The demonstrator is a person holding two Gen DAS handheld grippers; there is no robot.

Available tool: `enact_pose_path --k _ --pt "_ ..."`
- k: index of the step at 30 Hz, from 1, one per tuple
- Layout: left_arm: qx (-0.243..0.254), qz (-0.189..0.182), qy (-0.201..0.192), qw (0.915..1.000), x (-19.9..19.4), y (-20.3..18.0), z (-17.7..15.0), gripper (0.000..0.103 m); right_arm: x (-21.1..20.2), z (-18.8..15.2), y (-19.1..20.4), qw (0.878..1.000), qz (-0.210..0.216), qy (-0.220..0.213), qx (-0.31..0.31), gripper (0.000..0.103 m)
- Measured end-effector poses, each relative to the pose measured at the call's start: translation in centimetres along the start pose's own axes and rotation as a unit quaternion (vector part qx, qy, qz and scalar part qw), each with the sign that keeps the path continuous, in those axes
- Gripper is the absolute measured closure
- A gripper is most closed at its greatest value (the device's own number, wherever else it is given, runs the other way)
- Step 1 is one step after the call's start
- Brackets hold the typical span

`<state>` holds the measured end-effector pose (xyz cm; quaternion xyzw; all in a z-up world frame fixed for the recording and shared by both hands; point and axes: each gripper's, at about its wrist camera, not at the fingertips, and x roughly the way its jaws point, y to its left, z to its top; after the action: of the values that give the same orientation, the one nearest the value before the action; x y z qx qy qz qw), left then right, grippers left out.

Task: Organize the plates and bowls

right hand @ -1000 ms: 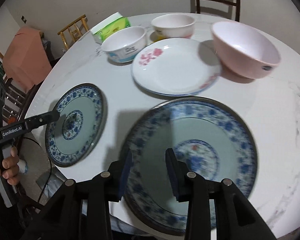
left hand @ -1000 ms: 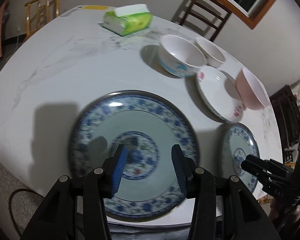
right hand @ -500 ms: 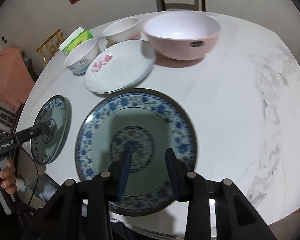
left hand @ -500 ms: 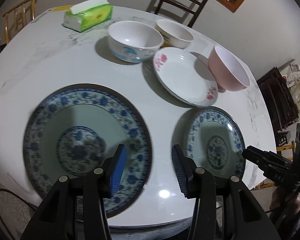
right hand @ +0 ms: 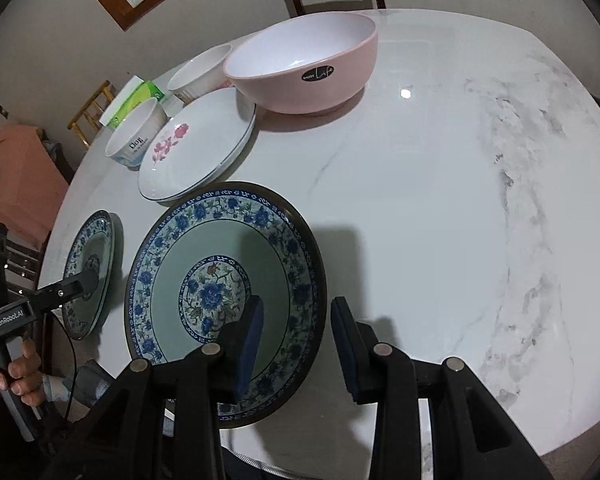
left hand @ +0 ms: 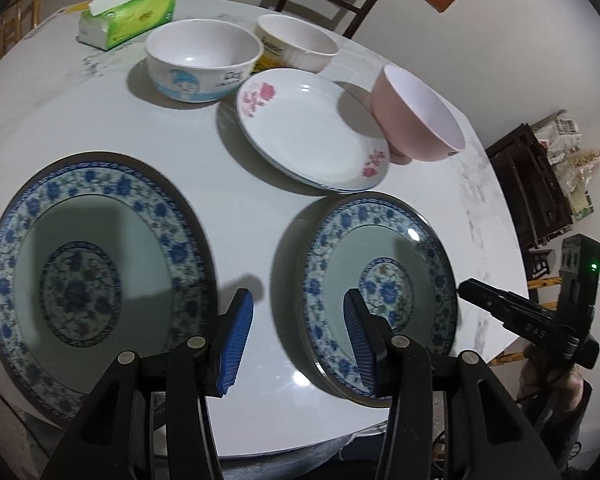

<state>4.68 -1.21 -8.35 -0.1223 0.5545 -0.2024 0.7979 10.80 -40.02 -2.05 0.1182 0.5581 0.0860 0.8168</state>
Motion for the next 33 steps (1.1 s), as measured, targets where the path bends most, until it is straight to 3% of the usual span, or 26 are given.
enact_pose_path --k 7,18,33 --pt "0.015 -0.028 0.006 0.9995 1.1 -1.0 -0.4 0.06 0.3 0.0 -0.9 0.999 0.041 -0.007 0.001 0.068" --pt "0.013 -0.027 0.023 0.9993 2.8 -0.9 -0.9 0.06 1.6 0.1 -2.7 0.997 0.072 0.0 0.022 0.068" --pt "0.02 -0.037 0.044 0.9981 4.3 -0.8 -1.2 0.062 3.1 0.1 -2.5 0.996 0.081 0.021 0.01 0.079"
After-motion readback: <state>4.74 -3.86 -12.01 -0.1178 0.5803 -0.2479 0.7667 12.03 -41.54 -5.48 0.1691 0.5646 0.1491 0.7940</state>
